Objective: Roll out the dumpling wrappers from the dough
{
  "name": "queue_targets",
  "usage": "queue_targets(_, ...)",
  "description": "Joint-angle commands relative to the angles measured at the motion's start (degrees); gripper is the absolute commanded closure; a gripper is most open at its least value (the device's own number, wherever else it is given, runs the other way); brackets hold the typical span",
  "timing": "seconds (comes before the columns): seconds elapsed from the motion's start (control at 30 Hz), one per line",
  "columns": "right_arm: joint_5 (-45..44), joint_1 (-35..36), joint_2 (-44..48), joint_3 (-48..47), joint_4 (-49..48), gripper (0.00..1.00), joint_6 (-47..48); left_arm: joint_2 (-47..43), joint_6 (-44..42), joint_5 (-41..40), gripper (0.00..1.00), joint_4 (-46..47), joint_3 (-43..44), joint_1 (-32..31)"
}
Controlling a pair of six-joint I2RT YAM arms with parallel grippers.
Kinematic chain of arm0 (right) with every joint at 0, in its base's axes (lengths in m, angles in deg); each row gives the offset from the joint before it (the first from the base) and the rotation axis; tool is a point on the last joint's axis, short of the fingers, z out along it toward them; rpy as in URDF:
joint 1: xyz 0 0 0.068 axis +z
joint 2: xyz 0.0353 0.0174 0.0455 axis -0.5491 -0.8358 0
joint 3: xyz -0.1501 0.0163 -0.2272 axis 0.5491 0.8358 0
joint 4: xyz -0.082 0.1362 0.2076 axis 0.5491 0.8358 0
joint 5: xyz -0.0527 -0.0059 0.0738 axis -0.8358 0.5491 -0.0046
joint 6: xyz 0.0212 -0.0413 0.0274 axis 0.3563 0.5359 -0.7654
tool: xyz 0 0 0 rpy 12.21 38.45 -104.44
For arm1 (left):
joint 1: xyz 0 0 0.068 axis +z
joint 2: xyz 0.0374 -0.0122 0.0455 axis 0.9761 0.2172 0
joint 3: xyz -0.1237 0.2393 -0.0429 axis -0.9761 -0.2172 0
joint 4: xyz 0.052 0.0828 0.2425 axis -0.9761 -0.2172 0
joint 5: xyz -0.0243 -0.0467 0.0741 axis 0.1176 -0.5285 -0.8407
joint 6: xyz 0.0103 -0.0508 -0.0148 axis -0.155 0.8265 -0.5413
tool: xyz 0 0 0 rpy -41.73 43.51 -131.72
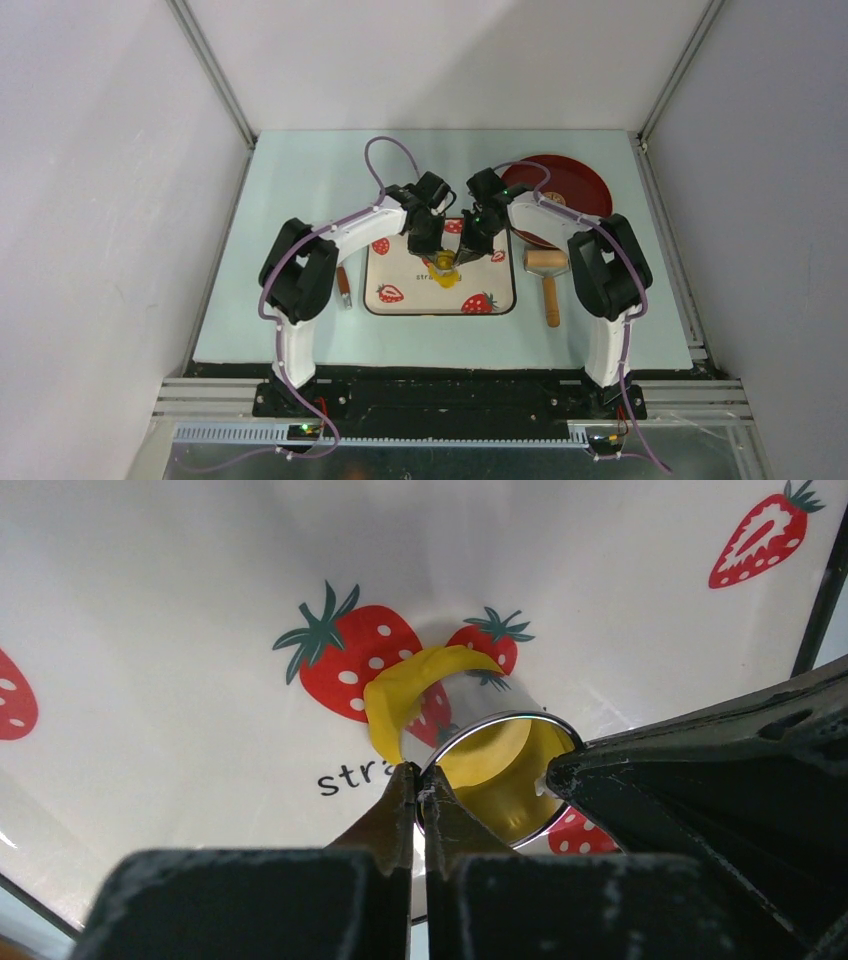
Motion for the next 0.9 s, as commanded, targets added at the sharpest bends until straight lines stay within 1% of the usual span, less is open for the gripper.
queue_targets(0.0, 0.37, 0.19, -1.02, -1.17, -1.83, 1.00, 0.53, 0.32, -0.13, 1.70, 1.00, 1.84, 0.13, 0.27)
queue_targets(0.47, 0.78, 0.54, -2.20, -1.16, -2.47, 1.00, 0.28, 0.98, -0.58, 2.52, 1.00, 1.86, 0.08, 0.72)
queue_targets(0.87, 0.52, 0.91, 0.09, -1.17, -1.76, 1.00, 0.12, -1.21, 0.00, 2.95, 1.00, 1.84, -1.07, 0.59)
